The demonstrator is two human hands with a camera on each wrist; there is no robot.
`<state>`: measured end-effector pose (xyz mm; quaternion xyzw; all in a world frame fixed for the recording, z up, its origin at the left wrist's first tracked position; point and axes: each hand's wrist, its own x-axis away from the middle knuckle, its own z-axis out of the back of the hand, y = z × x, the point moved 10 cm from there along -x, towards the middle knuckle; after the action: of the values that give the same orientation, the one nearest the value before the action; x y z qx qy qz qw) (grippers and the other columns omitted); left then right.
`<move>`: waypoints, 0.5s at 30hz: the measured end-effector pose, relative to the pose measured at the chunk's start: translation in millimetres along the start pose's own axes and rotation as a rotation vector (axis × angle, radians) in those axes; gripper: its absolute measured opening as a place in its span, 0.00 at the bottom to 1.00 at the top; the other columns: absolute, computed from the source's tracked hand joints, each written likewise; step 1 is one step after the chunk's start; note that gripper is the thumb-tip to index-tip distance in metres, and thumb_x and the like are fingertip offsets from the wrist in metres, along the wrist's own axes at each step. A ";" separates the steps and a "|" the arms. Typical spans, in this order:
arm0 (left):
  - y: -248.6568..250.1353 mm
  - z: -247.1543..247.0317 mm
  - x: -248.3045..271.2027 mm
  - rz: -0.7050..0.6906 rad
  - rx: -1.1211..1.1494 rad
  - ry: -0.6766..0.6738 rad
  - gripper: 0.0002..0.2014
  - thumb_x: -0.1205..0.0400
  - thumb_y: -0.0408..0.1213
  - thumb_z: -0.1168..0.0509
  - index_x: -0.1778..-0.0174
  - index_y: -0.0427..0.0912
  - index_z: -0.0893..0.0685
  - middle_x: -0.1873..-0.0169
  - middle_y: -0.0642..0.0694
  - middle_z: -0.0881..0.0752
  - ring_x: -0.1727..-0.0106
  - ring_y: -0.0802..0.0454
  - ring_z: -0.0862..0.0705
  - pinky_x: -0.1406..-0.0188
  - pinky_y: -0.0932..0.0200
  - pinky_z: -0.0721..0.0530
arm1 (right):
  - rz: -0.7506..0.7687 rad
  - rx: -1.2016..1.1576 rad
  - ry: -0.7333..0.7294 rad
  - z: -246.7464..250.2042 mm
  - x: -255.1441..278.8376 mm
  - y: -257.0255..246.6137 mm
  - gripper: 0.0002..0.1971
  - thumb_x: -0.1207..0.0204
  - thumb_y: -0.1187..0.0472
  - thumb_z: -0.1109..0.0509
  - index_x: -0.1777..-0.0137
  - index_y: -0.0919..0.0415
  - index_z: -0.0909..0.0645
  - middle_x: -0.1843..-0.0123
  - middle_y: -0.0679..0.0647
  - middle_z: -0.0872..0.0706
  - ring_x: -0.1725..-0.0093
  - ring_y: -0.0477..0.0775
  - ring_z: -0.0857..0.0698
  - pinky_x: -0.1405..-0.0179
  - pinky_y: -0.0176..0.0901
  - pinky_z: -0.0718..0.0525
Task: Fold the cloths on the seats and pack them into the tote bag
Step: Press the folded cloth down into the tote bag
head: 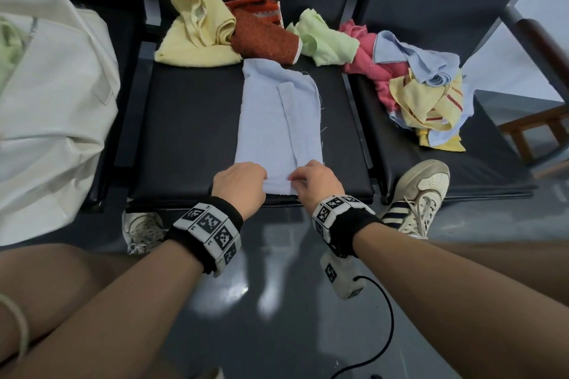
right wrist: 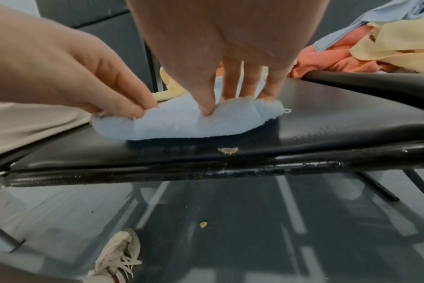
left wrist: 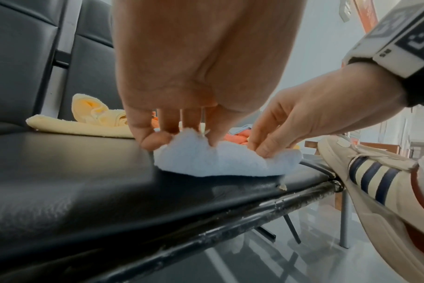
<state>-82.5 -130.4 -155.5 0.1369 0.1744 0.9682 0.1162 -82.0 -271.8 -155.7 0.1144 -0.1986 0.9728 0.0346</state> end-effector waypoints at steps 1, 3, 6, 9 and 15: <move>-0.7 -0.1 -0.5 0.005 0.017 0.002 0.17 0.21 0.27 0.43 0.44 0.46 0.14 0.47 0.47 0.16 0.44 0.43 0.18 0.56 0.53 0.27 | 0.010 0.032 0.015 0.1 -0.8 -1.4 0.09 0.20 0.61 0.32 0.45 0.53 0.11 0.42 0.53 0.20 0.41 0.55 0.21 0.43 0.48 0.21; -1.6 -0.5 -0.9 0.008 0.058 0.016 0.16 0.20 0.27 0.43 0.42 0.45 0.16 0.46 0.46 0.18 0.46 0.42 0.18 0.55 0.52 0.25 | 0.018 0.135 0.045 -1.6 -2.7 -4.0 0.08 0.21 0.60 0.32 0.46 0.53 0.13 0.43 0.53 0.21 0.39 0.55 0.24 0.44 0.45 0.27; -3.9 6.4 -1.9 0.015 0.074 0.104 0.13 0.18 0.27 0.41 0.43 0.46 0.19 0.45 0.46 0.20 0.48 0.41 0.18 0.54 0.50 0.24 | 0.020 0.199 0.083 -4.2 -4.3 -6.8 0.08 0.21 0.64 0.34 0.46 0.55 0.17 0.45 0.54 0.19 0.39 0.57 0.23 0.50 0.43 0.31; -2.9 14.7 -5.7 -0.007 -0.031 0.205 0.13 0.20 0.28 0.38 0.49 0.51 0.15 0.49 0.49 0.17 0.44 0.45 0.21 0.51 0.53 0.28 | 0.069 0.239 0.070 -12.2 -2.6 -9.6 0.09 0.19 0.64 0.36 0.44 0.58 0.15 0.44 0.55 0.19 0.39 0.56 0.23 0.55 0.41 0.31; -5.6 17.1 -11.2 0.017 -0.006 0.252 0.14 0.20 0.28 0.38 0.52 0.52 0.14 0.53 0.51 0.15 0.47 0.47 0.19 0.54 0.55 0.35 | 0.265 0.377 0.146 -16.8 14.4 -28.1 0.11 0.49 0.67 0.17 0.69 0.62 0.16 0.66 0.55 0.18 0.66 0.60 0.17 0.73 0.40 0.25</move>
<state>-65.7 -123.1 -144.7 0.0152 0.1837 0.9791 0.0858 -96.3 -239.1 -156.7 0.0212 -0.0235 0.9944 -0.1011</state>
